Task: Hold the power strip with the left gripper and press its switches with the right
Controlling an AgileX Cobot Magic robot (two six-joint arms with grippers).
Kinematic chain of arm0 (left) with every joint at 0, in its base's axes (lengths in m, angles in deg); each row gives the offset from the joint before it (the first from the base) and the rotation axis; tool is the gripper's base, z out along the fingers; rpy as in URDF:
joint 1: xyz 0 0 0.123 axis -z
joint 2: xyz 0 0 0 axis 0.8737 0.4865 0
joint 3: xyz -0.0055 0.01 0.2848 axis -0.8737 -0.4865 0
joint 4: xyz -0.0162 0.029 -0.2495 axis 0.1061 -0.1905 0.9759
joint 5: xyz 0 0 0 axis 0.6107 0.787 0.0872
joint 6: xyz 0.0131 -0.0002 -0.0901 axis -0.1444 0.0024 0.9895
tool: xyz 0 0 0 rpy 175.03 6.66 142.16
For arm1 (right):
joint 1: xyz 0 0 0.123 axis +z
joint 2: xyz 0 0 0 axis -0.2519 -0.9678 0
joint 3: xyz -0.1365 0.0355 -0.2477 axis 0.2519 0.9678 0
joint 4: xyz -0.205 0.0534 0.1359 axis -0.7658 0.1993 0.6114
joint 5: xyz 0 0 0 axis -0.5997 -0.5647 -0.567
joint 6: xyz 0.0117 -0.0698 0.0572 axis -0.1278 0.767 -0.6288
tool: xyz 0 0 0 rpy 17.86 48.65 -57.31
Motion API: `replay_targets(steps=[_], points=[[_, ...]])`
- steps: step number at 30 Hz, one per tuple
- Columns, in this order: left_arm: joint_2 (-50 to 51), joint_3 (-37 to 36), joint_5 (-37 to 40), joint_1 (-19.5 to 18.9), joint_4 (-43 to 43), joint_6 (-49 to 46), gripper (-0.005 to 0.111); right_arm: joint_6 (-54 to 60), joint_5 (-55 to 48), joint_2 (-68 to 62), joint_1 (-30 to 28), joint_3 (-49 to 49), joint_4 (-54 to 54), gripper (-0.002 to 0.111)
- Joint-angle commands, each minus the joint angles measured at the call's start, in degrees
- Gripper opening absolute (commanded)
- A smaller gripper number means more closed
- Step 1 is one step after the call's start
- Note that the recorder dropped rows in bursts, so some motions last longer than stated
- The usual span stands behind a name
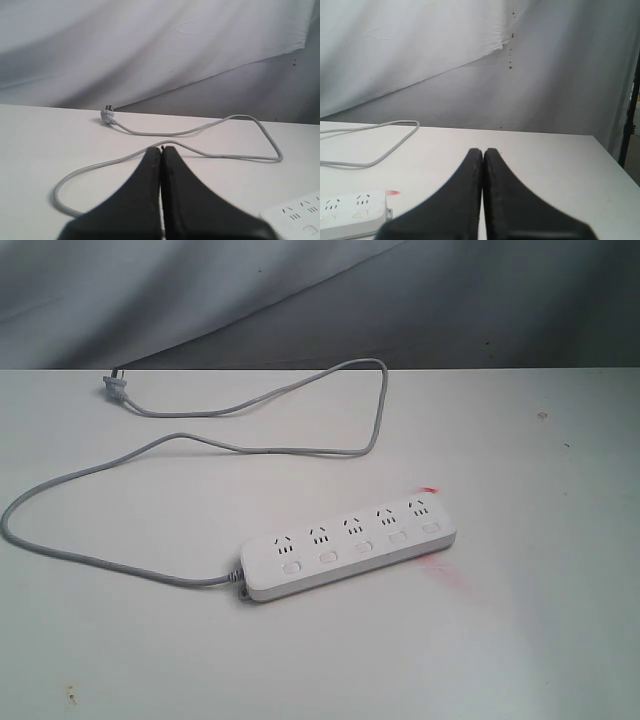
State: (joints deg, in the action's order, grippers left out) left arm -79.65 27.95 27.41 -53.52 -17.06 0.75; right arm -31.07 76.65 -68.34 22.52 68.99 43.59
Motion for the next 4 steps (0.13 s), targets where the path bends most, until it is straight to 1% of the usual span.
replay_targets(steps=[1,4], points=[[-0.27,-0.28,-0.3,0.25,-0.09,-0.06,0.0,0.17,0.31,0.22,0.09,0.2,0.3,0.0],[-0.27,-0.28,-0.3,0.25,-0.09,-0.06,0.0,0.17,0.31,0.22,0.09,0.2,0.3,0.0]])
